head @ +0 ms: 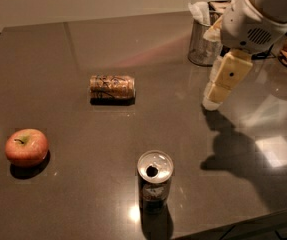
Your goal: Pick orange can
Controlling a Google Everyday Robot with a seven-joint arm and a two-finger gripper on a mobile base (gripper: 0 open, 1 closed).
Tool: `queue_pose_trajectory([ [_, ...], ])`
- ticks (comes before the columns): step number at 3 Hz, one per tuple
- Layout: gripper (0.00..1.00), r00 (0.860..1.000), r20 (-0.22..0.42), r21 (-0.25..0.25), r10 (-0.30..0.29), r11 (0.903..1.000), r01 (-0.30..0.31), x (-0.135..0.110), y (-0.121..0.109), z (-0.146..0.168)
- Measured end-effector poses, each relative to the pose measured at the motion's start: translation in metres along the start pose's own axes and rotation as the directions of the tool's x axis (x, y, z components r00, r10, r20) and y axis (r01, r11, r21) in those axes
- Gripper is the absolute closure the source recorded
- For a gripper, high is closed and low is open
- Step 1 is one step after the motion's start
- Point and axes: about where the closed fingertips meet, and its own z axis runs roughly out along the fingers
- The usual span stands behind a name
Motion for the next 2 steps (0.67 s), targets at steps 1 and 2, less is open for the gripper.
queue_pose_trajectory([
  [1, 0.00, 0.999, 0.040, -0.023, -0.023, 0.9995, 0.024, -0.027, -0.006, 0.014],
  [2, 0.00, 0.998, 0.061, -0.042, -0.032, 0.9985, 0.035, -0.050, -0.014, 0.036],
])
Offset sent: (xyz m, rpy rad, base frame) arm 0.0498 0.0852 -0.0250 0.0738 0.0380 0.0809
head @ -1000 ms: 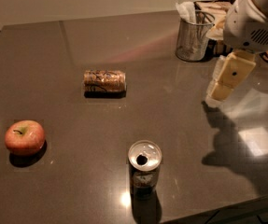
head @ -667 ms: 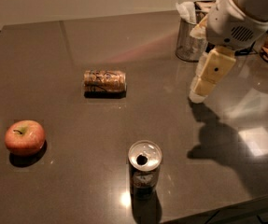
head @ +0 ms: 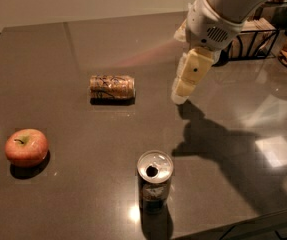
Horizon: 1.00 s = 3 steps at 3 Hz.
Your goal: Pick orange can
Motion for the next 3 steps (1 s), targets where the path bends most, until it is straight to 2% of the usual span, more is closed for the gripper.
queue_pose_trajectory([
  [1, 0.00, 1.000, 0.030, -0.036, 0.003, 0.9993, -0.002, -0.021, -0.008, 0.030],
  [2, 0.00, 0.999, 0.035, -0.077, -0.002, 0.9970, 0.005, -0.042, -0.013, 0.065],
  [3, 0.00, 1.000, 0.013, -0.115, -0.011, 0.9933, 0.013, -0.059, -0.020, 0.099],
])
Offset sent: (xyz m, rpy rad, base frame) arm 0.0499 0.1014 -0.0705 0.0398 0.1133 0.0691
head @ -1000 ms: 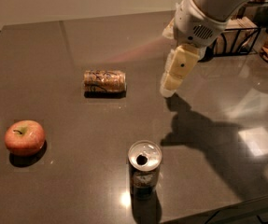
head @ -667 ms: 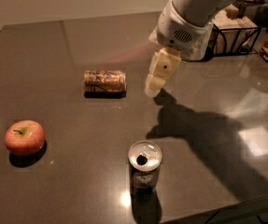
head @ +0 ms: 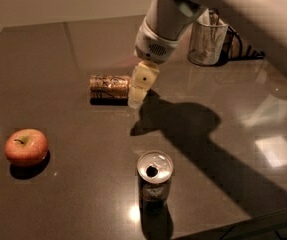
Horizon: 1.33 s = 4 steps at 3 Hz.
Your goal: Pick orange can
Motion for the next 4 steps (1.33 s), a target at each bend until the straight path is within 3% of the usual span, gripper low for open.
queue_pose_trajectory([
  [2, 0.00, 0.998, -0.059, -0.035, -0.010, 0.9993, 0.008, -0.019, -0.020, 0.041],
  [4, 0.41, 0.995, -0.099, -0.052, -0.013, 0.9986, 0.008, -0.028, -0.021, 0.058],
])
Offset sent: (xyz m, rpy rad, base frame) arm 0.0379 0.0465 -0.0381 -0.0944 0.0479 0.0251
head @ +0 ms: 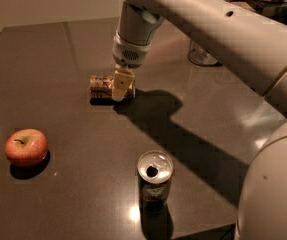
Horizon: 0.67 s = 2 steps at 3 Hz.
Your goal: Pick orange can
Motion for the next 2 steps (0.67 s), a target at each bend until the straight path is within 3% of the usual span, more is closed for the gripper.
queue_pose_trajectory([
  [1, 0.64, 1.000, 0.007, 0.005, -0.008, 1.0000, 0.008, -0.004, 0.003, -0.007],
  [2, 0.88, 0.999, 0.035, 0.042, -0.039, 0.9984, 0.038, -0.009, 0.006, -0.038],
])
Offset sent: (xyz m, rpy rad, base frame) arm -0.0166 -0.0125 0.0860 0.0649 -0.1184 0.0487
